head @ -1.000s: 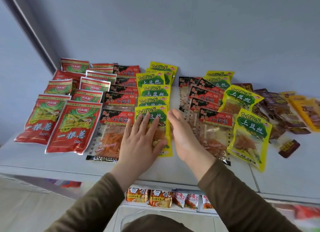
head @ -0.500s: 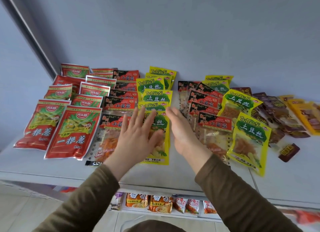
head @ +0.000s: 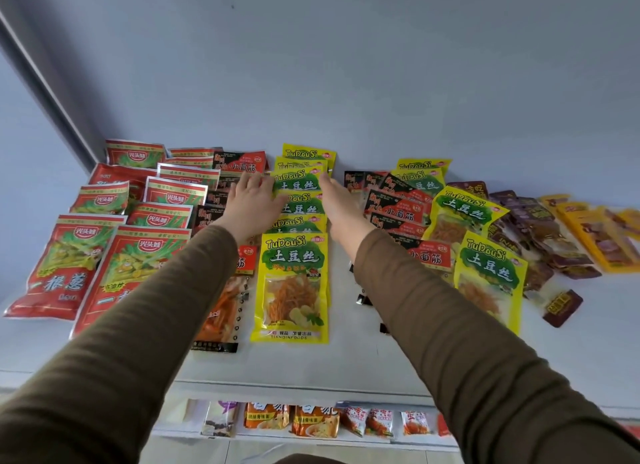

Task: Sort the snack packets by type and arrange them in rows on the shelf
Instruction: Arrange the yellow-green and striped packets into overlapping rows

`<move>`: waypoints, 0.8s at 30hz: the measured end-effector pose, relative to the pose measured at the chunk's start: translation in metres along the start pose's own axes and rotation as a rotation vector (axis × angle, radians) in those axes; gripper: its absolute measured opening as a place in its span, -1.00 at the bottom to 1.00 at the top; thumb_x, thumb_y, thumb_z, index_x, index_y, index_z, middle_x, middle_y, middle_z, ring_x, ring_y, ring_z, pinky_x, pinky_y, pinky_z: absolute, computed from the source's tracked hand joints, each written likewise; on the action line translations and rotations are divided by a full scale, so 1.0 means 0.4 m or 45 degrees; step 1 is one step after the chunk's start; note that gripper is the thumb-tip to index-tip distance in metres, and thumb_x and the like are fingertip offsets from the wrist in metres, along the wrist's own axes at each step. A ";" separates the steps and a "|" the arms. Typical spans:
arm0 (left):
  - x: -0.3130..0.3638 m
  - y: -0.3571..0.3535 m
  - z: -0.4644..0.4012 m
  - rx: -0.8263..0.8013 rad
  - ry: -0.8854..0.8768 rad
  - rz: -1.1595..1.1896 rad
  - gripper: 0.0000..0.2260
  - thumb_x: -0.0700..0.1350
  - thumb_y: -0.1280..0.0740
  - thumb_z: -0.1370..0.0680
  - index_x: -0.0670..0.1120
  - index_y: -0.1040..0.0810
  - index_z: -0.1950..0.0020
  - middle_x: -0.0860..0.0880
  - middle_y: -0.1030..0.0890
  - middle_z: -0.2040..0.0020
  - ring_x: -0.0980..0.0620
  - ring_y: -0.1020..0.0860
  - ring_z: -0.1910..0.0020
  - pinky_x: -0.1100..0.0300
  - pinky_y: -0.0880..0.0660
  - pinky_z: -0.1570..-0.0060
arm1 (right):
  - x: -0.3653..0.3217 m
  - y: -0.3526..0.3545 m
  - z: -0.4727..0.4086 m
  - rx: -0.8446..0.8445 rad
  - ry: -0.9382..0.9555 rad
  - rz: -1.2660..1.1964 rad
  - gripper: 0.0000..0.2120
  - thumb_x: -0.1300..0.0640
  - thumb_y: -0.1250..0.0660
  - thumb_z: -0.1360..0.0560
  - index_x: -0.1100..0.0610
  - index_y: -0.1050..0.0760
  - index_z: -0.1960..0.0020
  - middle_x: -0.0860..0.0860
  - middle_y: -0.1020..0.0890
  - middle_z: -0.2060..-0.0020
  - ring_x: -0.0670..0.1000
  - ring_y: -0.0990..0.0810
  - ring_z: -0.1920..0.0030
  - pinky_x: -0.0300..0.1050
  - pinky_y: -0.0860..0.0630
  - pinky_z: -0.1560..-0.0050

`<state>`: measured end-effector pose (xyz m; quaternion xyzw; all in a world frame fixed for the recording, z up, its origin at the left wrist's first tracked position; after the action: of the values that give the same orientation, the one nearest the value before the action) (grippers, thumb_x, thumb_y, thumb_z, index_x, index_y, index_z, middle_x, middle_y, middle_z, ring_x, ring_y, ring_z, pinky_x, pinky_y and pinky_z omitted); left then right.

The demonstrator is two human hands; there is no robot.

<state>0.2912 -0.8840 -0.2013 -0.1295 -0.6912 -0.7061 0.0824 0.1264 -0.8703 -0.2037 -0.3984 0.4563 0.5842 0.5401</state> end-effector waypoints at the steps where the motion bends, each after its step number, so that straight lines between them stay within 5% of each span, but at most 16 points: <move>1: 0.007 -0.004 -0.002 -0.002 -0.029 0.025 -0.40 0.21 0.02 -0.70 -0.04 -0.07 -0.68 -0.09 -0.02 -0.69 -0.16 0.13 -0.66 -0.19 0.18 -0.58 | 0.000 0.000 -0.006 -0.004 0.011 -0.002 -0.47 -0.19 0.01 -0.70 0.04 -0.26 -0.57 0.04 -0.35 -0.52 0.09 -0.38 -0.45 -0.07 -0.25 -0.20; 4: 0.017 0.001 -0.006 0.048 -0.129 0.059 -0.41 0.20 0.02 -0.70 0.01 -0.01 -0.69 -0.03 -0.05 -0.68 -0.12 0.11 -0.66 -0.19 0.20 -0.57 | 0.004 0.021 -0.030 0.076 0.027 -0.057 -0.48 -0.19 0.00 -0.70 0.07 -0.29 -0.54 0.06 -0.41 -0.46 -0.01 -0.40 -0.21 -0.08 -0.26 -0.19; 10: -0.018 0.013 -0.018 0.083 0.021 0.026 -0.37 0.20 0.05 -0.70 -0.08 0.05 -0.69 -0.13 0.04 -0.69 -0.13 0.15 -0.66 -0.15 0.19 -0.59 | 0.001 0.022 -0.072 0.083 -0.059 -0.240 -0.44 -0.21 0.02 -0.69 0.08 -0.24 -0.57 0.05 -0.37 -0.50 0.07 -0.41 -0.40 0.00 -0.29 -0.40; 13: 0.020 -0.011 -0.025 0.017 -0.057 0.017 -0.38 0.22 0.06 -0.70 -0.05 0.02 -0.69 -0.09 0.03 -0.69 -0.10 0.18 -0.66 -0.16 0.23 -0.57 | -0.005 -0.011 -0.078 0.030 -0.107 -0.274 -0.36 -0.29 0.03 -0.66 0.08 -0.25 -0.57 0.08 -0.40 -0.50 0.16 -0.45 -0.42 0.24 -0.34 -0.46; 24: 0.035 0.039 0.037 0.196 -0.172 0.265 -0.46 0.05 -0.06 -0.72 -0.02 -0.02 -0.69 -0.07 -0.05 -0.68 -0.06 0.08 -0.66 -0.09 0.15 -0.61 | 0.018 -0.009 -0.085 0.044 -0.129 -0.316 -0.29 -0.45 0.04 -0.57 -0.03 -0.26 -0.55 0.04 -0.35 -0.52 0.14 -0.41 -0.43 0.13 -0.32 -0.37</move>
<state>0.2833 -0.8689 -0.1821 -0.2409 -0.7303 -0.6282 0.1183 0.1282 -0.9010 -0.2202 -0.4125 0.3857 0.5244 0.6372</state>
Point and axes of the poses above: each hand's wrist, its own z-axis away from the middle knuckle, its own y-axis out of the back of the hand, x = y × z, the point moved 8 cm from there along -z, towards the middle knuckle
